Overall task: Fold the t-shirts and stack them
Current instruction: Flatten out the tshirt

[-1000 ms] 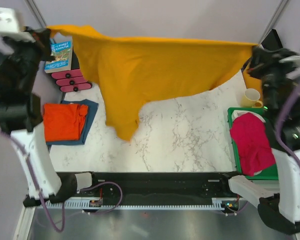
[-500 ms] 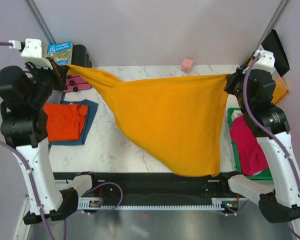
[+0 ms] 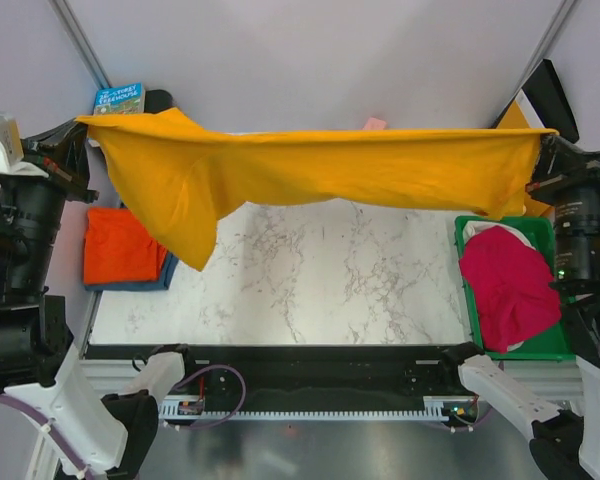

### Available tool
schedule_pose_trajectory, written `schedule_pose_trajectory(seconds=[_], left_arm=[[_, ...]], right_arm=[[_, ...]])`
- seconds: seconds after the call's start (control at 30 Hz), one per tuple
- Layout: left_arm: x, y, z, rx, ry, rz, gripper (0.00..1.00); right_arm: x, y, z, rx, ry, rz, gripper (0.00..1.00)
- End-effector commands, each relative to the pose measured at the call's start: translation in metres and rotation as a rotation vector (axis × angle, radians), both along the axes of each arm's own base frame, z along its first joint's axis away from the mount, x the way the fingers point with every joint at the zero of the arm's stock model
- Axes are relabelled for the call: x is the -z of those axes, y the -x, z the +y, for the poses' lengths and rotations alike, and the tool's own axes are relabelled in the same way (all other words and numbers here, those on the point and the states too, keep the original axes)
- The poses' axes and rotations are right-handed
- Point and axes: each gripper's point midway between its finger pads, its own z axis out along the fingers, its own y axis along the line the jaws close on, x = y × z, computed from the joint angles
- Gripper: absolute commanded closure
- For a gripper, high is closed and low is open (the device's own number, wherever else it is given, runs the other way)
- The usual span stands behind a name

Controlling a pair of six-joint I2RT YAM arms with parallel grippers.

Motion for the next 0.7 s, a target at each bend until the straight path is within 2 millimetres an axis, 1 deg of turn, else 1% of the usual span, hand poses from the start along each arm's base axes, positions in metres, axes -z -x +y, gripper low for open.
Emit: schedule_pose_trajectory(seconds=[0.0, 0.03, 0.1, 0.13, 0.17, 0.2, 0.23, 0.27, 0.3, 0.33, 0.37, 0.4, 0.43, 0.47, 0.5, 0.53, 0.6, 0.63, 0.67], left_arm=[[-0.031, 0.015, 0.01, -0.066, 0.013, -0.102, 0.98], [-0.046, 0.033, 0.007, -0.06, 0.01, -0.157, 0.98], [-0.059, 0.051, 0.006, -0.063, 0.016, -0.208, 0.98], [-0.066, 0.063, 0.005, -0.062, 0.015, -0.24, 0.98], [-0.069, 0.075, 0.004, -0.067, 0.016, -0.265, 0.98], [-0.072, 0.081, 0.004, -0.072, 0.017, -0.282, 0.98], [-0.074, 0.086, 0.004, -0.073, 0.019, -0.293, 0.98], [-0.076, 0.093, 0.006, -0.087, 0.009, -0.311, 0.98], [-0.076, 0.092, 0.008, -0.094, 0.005, -0.31, 0.98], [-0.075, 0.089, 0.01, -0.095, 0.005, -0.304, 0.98], [-0.073, 0.084, 0.012, -0.106, -0.003, -0.293, 0.98], [-0.068, 0.074, 0.013, -0.103, -0.002, -0.269, 0.98], [-0.054, 0.054, 0.013, -0.096, -0.005, -0.211, 0.98], [-0.045, 0.042, 0.01, -0.076, -0.013, -0.177, 0.98], [-0.023, 0.016, 0.01, -0.067, -0.013, -0.096, 0.98], [-0.01, 0.003, 0.009, -0.055, -0.013, -0.052, 0.98], [0.016, -0.02, 0.007, -0.031, -0.024, 0.022, 0.98], [0.038, -0.041, 0.008, -0.033, -0.024, 0.077, 0.98], [0.049, -0.05, 0.008, -0.029, -0.038, 0.102, 0.98]], right_arm=[[-0.022, 0.02, -0.014, 0.046, 0.018, -0.083, 1.0], [-0.036, 0.032, -0.017, 0.044, 0.013, -0.12, 1.0], [-0.048, 0.039, -0.013, 0.011, 0.03, -0.154, 1.0], [-0.059, 0.05, -0.015, 0.0, 0.025, -0.185, 1.0], [-0.063, 0.053, -0.015, -0.004, 0.024, -0.198, 1.0], [-0.067, 0.056, -0.016, -0.007, 0.021, -0.209, 1.0], [-0.074, 0.064, -0.018, -0.005, 0.012, -0.226, 1.0], [-0.075, 0.059, -0.017, -0.005, 0.016, -0.217, 1.0], [-0.076, 0.057, -0.018, 0.003, 0.018, -0.209, 1.0], [-0.075, 0.054, -0.017, 0.007, 0.019, -0.193, 1.0], [-0.069, 0.042, -0.015, 0.014, 0.025, -0.164, 1.0], [-0.064, 0.034, -0.013, 0.021, 0.028, -0.142, 1.0], [-0.048, 0.018, -0.012, 0.038, 0.022, -0.094, 1.0], [-0.037, 0.006, -0.008, 0.044, 0.028, -0.06, 1.0], [-0.025, -0.004, -0.006, 0.051, 0.03, -0.026, 1.0], [0.0, -0.023, -0.002, 0.064, 0.03, 0.038, 1.0], [0.026, -0.039, 0.003, 0.067, 0.036, 0.098, 1.0], [0.05, -0.053, 0.007, 0.068, 0.048, 0.152, 1.0], [0.062, -0.059, 0.01, 0.067, 0.044, 0.176, 1.0]])
